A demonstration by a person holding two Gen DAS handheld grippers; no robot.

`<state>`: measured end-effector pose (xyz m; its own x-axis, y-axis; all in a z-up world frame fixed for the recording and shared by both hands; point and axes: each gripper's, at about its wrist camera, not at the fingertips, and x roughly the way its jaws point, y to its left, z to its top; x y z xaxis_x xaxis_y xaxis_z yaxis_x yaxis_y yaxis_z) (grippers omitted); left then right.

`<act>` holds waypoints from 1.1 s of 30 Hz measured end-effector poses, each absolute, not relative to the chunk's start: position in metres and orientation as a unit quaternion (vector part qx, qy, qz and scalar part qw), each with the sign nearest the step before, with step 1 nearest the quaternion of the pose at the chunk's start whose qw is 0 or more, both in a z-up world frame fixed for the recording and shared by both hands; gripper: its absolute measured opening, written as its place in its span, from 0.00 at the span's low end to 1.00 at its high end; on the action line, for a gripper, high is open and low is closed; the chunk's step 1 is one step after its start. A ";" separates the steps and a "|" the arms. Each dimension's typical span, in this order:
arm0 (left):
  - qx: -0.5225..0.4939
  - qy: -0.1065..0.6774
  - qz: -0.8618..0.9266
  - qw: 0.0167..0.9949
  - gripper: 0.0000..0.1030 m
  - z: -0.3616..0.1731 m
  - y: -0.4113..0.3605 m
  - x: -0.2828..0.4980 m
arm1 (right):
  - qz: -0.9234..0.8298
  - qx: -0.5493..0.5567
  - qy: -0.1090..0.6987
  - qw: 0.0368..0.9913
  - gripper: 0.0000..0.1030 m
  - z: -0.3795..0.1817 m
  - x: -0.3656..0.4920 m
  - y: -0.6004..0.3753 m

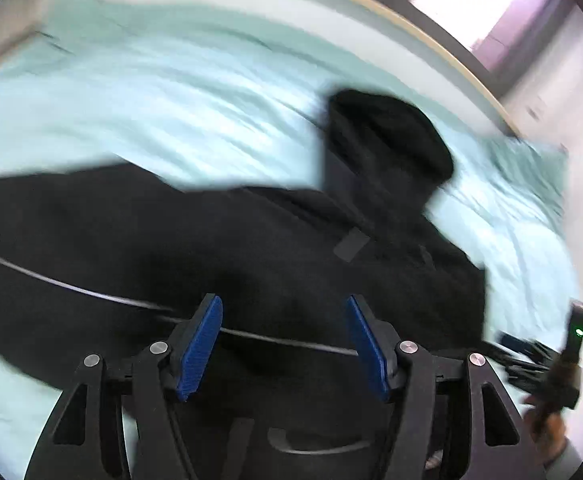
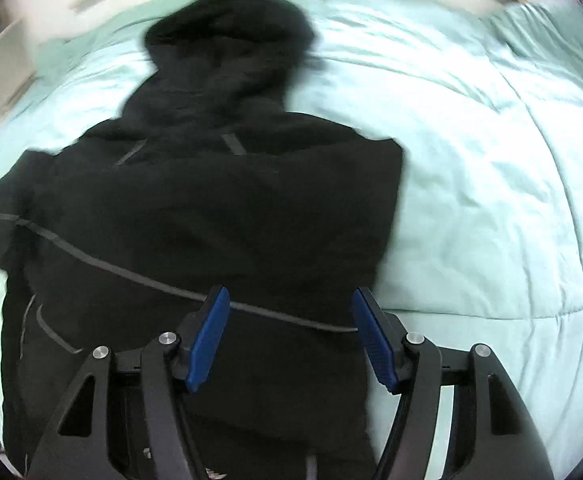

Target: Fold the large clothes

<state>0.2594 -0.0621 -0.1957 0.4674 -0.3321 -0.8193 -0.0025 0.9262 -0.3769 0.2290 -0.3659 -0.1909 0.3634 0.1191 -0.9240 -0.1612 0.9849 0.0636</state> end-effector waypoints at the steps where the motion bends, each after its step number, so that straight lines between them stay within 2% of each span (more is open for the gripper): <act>1: -0.168 0.523 -0.108 0.829 0.64 -0.211 -0.068 0.260 | 0.092 -0.024 0.568 0.818 0.65 -0.202 0.226 -0.356; 4: -0.164 0.585 -0.096 0.788 0.64 -0.278 -0.091 0.270 | 0.078 -0.045 0.611 0.786 0.65 -0.251 0.223 -0.338; 7: -0.140 0.589 -0.071 0.793 0.63 -0.296 -0.098 0.265 | 0.078 -0.059 0.608 0.788 0.65 -0.269 0.221 -0.336; 13: -0.120 0.590 -0.070 0.796 0.63 -0.254 -0.114 0.241 | 0.080 -0.040 0.625 0.775 0.65 -0.233 0.208 -0.346; 16: -0.130 0.567 -0.083 0.810 0.63 -0.219 -0.113 0.202 | 0.109 -0.024 0.610 0.785 0.65 -0.197 0.165 -0.349; 22: -0.158 0.548 -0.046 0.820 0.63 -0.182 -0.088 0.129 | 0.128 0.023 0.617 0.776 0.65 -0.171 0.089 -0.346; 26: -0.168 0.531 -0.024 0.831 0.63 -0.165 -0.040 0.096 | 0.126 0.030 0.609 0.783 0.65 -0.155 0.066 -0.320; 33: -0.243 0.494 0.046 0.833 0.63 -0.137 0.107 0.054 | 0.114 0.072 0.599 0.790 0.65 -0.150 0.059 -0.268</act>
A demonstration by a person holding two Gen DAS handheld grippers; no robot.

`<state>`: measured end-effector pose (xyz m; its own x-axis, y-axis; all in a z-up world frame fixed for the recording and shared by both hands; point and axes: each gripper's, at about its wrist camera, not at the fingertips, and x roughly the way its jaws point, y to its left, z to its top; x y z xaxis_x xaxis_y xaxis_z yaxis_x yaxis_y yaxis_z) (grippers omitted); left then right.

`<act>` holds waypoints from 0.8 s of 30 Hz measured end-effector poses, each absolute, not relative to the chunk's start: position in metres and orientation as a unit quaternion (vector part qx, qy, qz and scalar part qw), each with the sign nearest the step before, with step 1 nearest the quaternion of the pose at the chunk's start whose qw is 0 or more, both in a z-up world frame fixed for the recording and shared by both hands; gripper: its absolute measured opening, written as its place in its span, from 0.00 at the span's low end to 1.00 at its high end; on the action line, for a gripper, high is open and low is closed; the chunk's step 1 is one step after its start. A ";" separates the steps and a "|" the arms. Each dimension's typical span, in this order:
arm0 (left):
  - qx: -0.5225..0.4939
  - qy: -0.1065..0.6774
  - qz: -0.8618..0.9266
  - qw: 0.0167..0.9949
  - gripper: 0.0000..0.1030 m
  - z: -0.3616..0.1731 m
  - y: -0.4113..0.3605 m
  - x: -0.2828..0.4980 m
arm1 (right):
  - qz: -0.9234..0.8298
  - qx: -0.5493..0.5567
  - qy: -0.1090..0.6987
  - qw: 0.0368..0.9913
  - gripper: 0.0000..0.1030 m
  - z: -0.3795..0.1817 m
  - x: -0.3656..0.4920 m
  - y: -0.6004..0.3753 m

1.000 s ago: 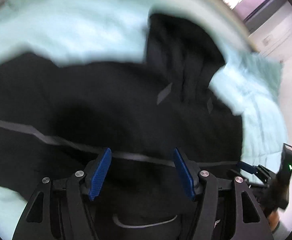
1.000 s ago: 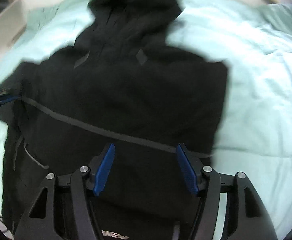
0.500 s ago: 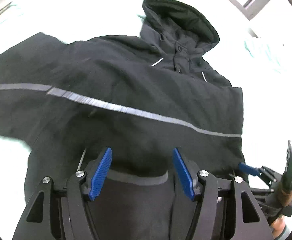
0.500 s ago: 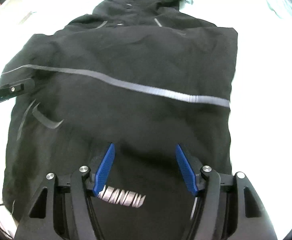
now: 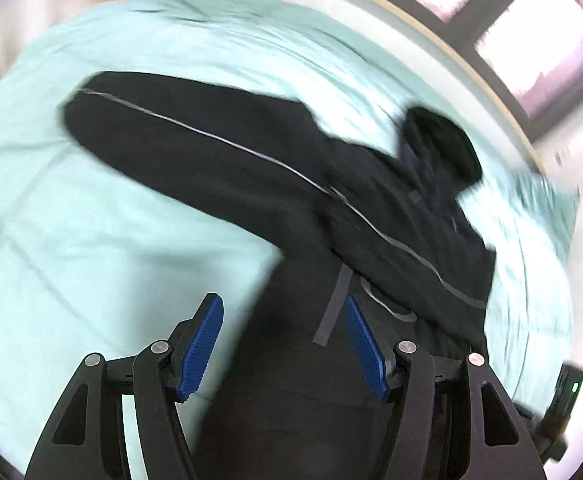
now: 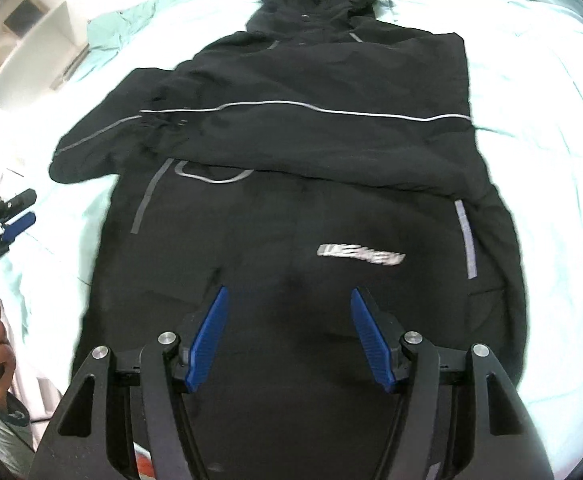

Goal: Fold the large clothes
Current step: 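Grasp the other black sleeve cuff with the left gripper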

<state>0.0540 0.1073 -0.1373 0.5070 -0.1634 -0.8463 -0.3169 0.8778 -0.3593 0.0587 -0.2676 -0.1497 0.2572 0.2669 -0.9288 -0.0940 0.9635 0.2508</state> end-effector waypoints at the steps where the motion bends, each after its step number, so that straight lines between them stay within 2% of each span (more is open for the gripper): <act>1: -0.248 0.490 0.055 0.834 0.63 -0.135 0.125 0.053 | 0.113 0.073 0.596 0.791 0.65 -0.146 0.055 -0.259; 9: -0.303 0.446 0.107 0.835 0.63 -0.128 0.288 0.055 | 0.104 0.066 0.598 0.792 0.65 -0.142 0.047 -0.177; 14: -0.328 0.438 0.121 0.828 0.64 -0.145 0.350 0.079 | 0.079 0.049 0.609 0.788 0.65 -0.144 0.047 -0.152; 24: -0.379 0.478 0.134 0.781 0.64 -0.240 0.434 0.158 | 0.026 0.046 0.637 0.769 0.65 -0.157 0.063 -0.143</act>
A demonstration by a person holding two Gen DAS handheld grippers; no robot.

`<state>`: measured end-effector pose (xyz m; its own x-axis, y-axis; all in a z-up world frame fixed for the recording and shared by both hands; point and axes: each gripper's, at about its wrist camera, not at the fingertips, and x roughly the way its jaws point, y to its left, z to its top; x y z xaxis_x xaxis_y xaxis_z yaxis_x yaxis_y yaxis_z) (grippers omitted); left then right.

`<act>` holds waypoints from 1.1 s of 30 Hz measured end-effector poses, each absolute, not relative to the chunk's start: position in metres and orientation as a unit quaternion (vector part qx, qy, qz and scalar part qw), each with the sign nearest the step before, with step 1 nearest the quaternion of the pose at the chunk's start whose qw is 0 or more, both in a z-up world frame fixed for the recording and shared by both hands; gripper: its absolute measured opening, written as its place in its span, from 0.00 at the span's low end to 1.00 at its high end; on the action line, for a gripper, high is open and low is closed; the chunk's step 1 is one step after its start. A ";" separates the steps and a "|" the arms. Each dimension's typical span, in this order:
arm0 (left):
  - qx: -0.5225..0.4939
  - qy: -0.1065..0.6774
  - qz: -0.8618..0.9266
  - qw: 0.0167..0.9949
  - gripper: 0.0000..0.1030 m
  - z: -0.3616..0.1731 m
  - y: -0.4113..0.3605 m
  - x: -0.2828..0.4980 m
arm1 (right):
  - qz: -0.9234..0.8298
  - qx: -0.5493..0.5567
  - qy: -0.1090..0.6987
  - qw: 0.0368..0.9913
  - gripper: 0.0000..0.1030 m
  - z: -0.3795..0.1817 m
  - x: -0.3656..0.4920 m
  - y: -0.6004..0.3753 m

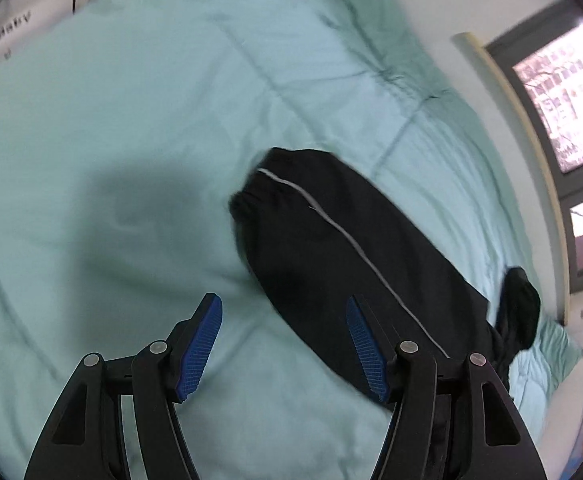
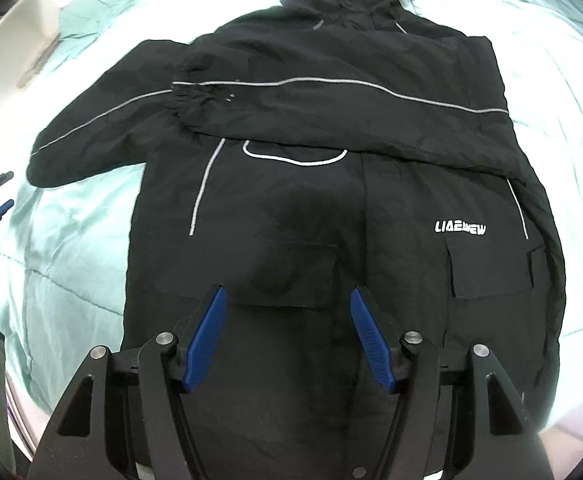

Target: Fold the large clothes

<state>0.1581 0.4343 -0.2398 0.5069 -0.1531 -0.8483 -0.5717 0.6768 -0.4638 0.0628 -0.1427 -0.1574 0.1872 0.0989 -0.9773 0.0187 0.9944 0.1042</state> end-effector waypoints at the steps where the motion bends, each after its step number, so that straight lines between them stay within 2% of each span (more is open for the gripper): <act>1: -0.386 0.480 0.134 0.776 0.64 -0.246 0.440 0.162 | 0.024 0.043 0.643 0.764 0.65 -0.161 0.065 -0.140; 7: -0.419 0.477 0.127 0.762 0.64 -0.289 0.463 0.190 | 0.018 0.028 0.666 0.745 0.65 -0.175 0.069 -0.130; 12: -0.440 0.451 0.118 0.767 0.64 -0.298 0.467 0.202 | 0.015 0.014 0.677 0.735 0.65 -0.184 0.073 -0.122; 13: -0.434 0.445 0.118 0.774 0.61 -0.295 0.463 0.203 | 0.015 0.014 0.680 0.733 0.65 -0.186 0.074 -0.121; 14: -0.424 0.441 0.117 0.782 0.50 -0.291 0.460 0.205 | 0.016 0.016 0.682 0.731 0.65 -0.188 0.075 -0.120; 16: -0.397 0.440 0.117 0.797 0.44 -0.280 0.450 0.205 | 0.018 0.017 0.685 0.728 0.65 -0.191 0.076 -0.117; 20: -0.395 0.417 0.094 0.813 0.43 -0.264 0.444 0.199 | 0.027 0.011 0.687 0.726 0.65 -0.193 0.080 -0.109; 25: -0.397 0.450 0.082 0.796 0.45 -0.287 0.444 0.217 | 0.040 -0.004 0.691 0.722 0.65 -0.199 0.081 -0.097; 28: -0.380 0.435 0.090 0.811 0.21 -0.272 0.437 0.209 | 0.047 -0.006 0.689 0.723 0.65 -0.199 0.081 -0.094; 33: -0.317 0.402 0.068 0.856 0.16 -0.210 0.397 0.192 | 0.061 0.004 0.678 0.733 0.65 -0.193 0.089 -0.098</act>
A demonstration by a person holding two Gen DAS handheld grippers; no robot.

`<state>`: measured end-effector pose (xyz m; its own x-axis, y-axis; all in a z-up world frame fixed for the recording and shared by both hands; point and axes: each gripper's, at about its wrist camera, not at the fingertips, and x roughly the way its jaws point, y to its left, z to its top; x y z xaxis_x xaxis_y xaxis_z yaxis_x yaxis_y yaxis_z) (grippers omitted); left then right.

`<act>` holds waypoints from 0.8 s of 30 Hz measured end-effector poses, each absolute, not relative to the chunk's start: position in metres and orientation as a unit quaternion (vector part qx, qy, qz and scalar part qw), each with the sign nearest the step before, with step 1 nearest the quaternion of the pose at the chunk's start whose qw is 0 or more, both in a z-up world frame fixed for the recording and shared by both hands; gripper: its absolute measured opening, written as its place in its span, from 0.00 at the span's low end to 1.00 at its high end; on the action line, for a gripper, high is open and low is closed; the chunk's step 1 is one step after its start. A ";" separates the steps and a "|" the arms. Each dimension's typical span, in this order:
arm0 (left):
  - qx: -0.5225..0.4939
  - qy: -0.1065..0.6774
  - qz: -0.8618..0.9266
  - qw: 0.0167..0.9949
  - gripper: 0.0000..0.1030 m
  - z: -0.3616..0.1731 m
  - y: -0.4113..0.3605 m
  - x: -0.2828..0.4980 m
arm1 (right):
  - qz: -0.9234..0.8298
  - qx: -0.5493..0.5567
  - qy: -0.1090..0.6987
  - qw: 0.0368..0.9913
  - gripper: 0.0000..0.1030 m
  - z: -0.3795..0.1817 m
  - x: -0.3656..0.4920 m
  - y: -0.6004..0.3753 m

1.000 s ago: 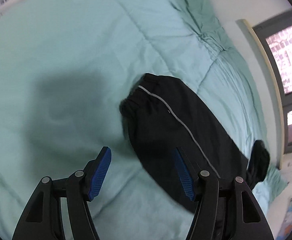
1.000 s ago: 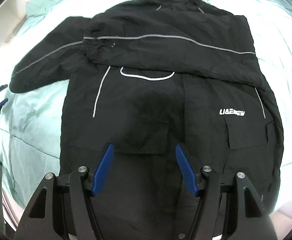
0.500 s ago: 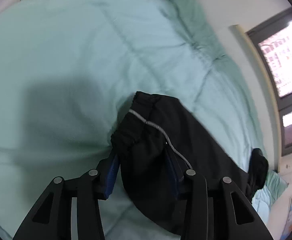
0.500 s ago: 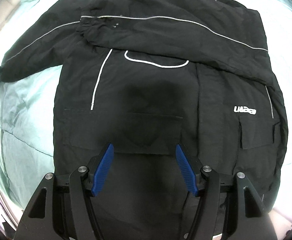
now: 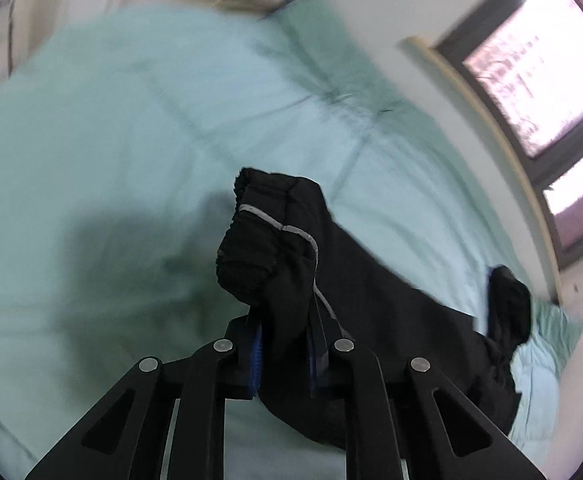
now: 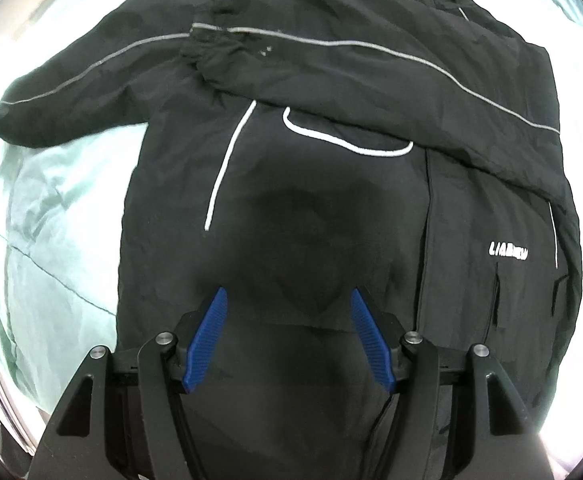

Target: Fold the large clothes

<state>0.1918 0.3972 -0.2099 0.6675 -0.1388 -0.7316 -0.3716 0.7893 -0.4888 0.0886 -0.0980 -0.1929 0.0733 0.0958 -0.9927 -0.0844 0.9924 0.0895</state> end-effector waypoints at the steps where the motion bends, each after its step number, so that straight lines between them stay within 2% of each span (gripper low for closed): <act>1: -0.309 0.397 0.058 0.862 0.15 -0.198 0.388 0.191 | 0.066 0.008 0.676 0.734 0.65 -0.192 0.091 -0.098; 5: -0.264 0.375 0.003 0.889 0.14 -0.150 0.332 0.185 | 0.088 0.008 0.663 0.744 0.65 -0.182 0.095 -0.098; 11: -0.210 0.373 -0.093 0.899 0.14 -0.115 0.216 0.194 | 0.109 0.009 0.646 0.756 0.65 -0.172 0.096 -0.114; 24: -0.110 0.475 -0.259 0.834 0.14 -0.166 -0.066 0.256 | 0.057 0.068 0.632 0.770 0.65 -0.182 0.103 -0.228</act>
